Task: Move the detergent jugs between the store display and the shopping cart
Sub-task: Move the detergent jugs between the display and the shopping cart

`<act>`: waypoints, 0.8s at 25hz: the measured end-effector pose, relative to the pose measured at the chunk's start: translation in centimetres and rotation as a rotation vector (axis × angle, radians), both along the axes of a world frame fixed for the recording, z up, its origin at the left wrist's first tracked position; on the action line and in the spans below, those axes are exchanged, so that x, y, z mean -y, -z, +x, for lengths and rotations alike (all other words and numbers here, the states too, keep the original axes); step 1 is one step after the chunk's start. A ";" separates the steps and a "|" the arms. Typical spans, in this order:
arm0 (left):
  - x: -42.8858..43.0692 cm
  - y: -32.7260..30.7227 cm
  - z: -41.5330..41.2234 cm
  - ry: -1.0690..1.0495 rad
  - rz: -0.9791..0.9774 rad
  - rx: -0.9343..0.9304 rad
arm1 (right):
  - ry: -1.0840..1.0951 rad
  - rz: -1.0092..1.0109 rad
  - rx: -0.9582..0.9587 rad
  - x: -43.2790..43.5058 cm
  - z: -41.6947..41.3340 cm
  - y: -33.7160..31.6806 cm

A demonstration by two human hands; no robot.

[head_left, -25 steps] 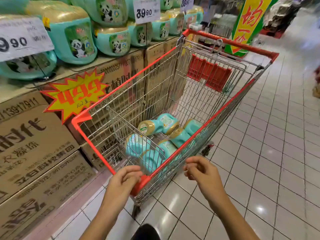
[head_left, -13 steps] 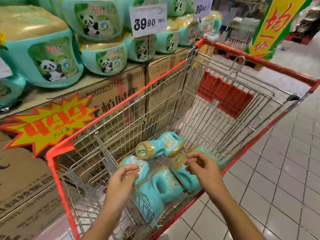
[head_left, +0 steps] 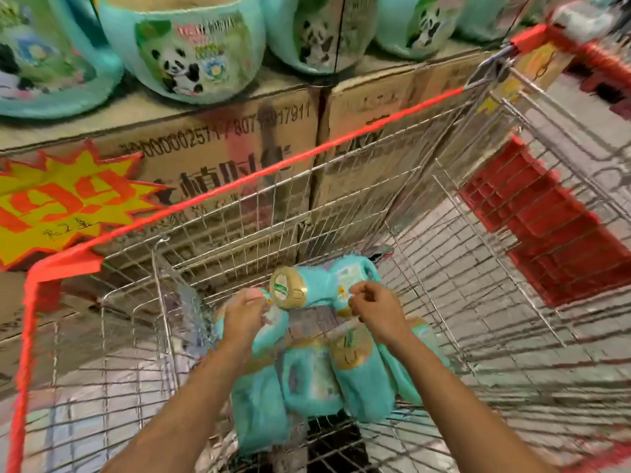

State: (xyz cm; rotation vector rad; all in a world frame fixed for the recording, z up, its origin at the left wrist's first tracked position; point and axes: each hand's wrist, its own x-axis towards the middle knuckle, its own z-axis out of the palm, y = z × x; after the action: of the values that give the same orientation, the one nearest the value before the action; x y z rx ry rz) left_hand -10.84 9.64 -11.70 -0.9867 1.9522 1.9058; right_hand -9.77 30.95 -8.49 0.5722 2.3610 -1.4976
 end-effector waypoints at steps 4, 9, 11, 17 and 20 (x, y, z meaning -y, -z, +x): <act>0.3 6.3 -2.0 -0.058 -0.089 0.184 | -0.206 0.189 0.066 -2.3 -4.3 5.3; 1.3 12.4 -3.5 0.001 -0.110 0.251 | -0.333 0.269 0.182 -3.1 -7.1 12.7; 1.2 14.8 -4.4 0.018 -0.098 0.276 | -0.362 0.276 0.173 -2.6 -7.9 15.3; -1.0 21.0 -6.6 -0.003 -0.073 0.279 | -0.490 0.302 -0.018 -0.6 -10.6 22.4; -2.0 22.5 -7.9 0.025 -0.040 0.243 | -0.705 0.367 -0.041 0.0 -11.7 25.5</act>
State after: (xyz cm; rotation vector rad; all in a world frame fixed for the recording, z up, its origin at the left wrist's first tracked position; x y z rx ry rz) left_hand -18.72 11.61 -34.22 -1.1407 1.8596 1.6515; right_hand -21.50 30.93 -34.02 -0.2252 2.4900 -0.7785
